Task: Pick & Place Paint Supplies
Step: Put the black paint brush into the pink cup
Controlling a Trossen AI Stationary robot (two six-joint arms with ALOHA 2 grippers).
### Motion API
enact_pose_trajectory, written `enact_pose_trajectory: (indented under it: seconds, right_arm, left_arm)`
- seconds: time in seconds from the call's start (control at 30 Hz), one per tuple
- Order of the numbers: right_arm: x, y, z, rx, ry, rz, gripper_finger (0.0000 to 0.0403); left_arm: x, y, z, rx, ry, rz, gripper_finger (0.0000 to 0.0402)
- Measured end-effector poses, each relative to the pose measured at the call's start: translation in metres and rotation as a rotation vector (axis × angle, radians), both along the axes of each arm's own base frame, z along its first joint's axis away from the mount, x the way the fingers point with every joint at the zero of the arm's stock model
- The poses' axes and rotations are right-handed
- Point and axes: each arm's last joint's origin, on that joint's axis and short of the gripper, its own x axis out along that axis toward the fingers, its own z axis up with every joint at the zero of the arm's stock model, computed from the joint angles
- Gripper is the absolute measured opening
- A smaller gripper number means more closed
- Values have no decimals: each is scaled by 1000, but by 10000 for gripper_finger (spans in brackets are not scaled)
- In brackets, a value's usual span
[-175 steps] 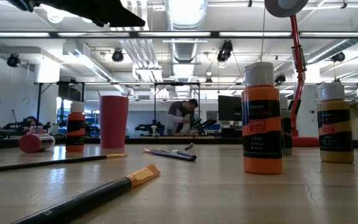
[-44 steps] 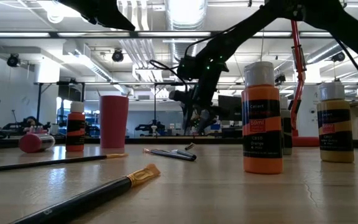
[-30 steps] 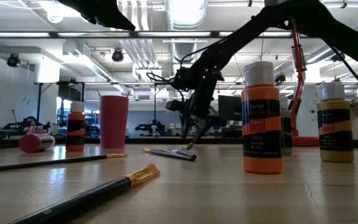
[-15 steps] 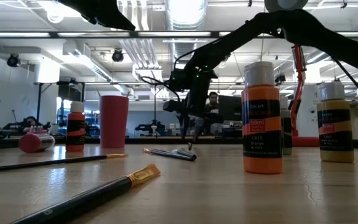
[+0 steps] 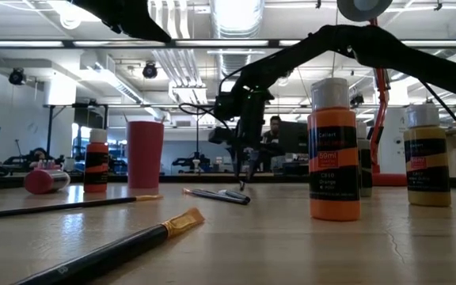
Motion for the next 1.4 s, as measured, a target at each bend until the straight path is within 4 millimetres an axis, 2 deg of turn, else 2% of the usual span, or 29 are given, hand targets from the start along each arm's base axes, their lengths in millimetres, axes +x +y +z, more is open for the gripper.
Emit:
enact_pose_trajectory:
  seconds: [0.17, 0.57, 0.93, 1.07, 1.17, 1.3, 1.4]
  right_arm:
    - [-4, -4, 0, 57, -16, -41, 139]
    - [-6, -9, 0, 139, -65, -83, 160]
    - [-12, -18, 0, 146, -73, -116, 130]
    - [-12, -17, 2, 149, -96, -35, 129]
    - [-7, -13, 9, 113, -131, 103, 137]
    - [-2, -3, 21, 61, -133, 299, 152]
    - [-2, 8, 30, -3, -54, 426, 162]
  left_arm:
    - [0, 0, 0, -1, 0, 0, 101]
    - [0, -1, 0, -23, -15, -18, 101]
    - [0, -1, 0, -24, -15, -18, 101]
    - [0, -1, -2, -22, 2, -18, 101]
    - [0, 0, -3, -21, 19, -18, 101]
    - [0, 0, -4, -17, 29, -18, 101]
    - [-1, 0, -4, -12, 33, -19, 101]
